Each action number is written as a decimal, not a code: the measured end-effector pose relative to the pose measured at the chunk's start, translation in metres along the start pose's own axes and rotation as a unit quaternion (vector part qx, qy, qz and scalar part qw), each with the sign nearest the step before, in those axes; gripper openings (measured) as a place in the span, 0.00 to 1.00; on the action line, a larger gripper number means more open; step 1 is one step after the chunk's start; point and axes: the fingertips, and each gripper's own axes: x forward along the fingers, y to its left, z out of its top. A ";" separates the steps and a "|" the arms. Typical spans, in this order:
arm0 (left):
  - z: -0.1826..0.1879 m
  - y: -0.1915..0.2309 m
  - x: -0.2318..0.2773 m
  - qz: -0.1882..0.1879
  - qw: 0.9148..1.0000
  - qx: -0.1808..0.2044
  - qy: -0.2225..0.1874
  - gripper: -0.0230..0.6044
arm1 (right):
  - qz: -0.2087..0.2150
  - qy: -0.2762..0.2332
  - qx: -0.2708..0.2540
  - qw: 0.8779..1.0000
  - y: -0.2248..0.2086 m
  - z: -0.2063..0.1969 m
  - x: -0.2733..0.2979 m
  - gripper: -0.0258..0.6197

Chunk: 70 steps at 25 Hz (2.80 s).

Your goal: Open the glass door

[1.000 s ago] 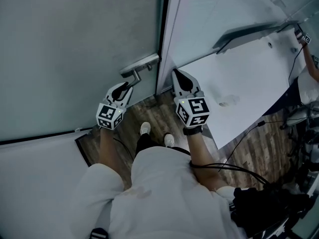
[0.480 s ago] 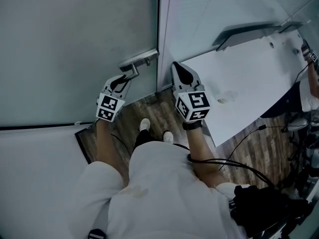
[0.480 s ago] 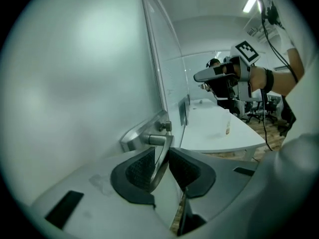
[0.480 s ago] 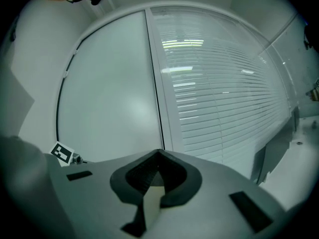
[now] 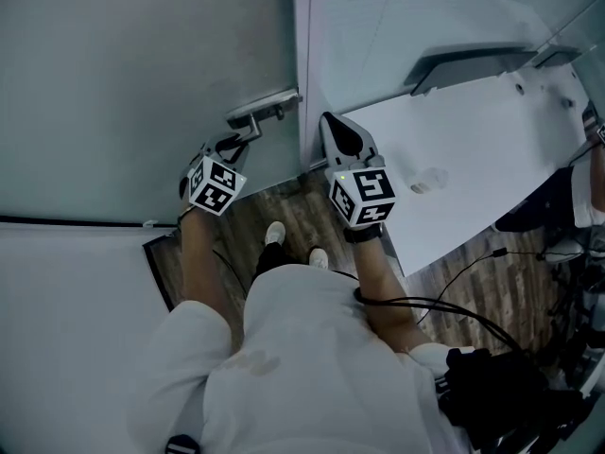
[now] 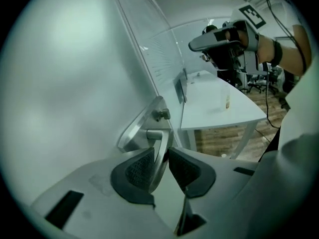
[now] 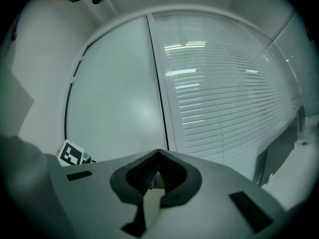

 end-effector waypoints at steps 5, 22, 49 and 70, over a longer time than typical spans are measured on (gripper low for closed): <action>-0.003 -0.008 -0.001 0.007 0.998 0.035 0.058 0.16 | 0.003 -0.002 0.003 1.000 -0.004 -0.001 -0.022 0.04; -0.010 -0.028 0.004 0.023 0.982 0.107 0.151 0.16 | 0.033 -0.017 0.026 0.999 0.001 -0.006 -0.070 0.04; -0.019 -0.081 -0.036 0.052 0.967 0.220 0.117 0.16 | -0.011 0.006 0.019 1.000 0.118 -0.028 -0.128 0.04; -0.037 -0.169 -0.099 0.045 0.964 0.245 0.095 0.16 | -0.093 0.031 -0.003 0.995 0.177 -0.059 -0.266 0.04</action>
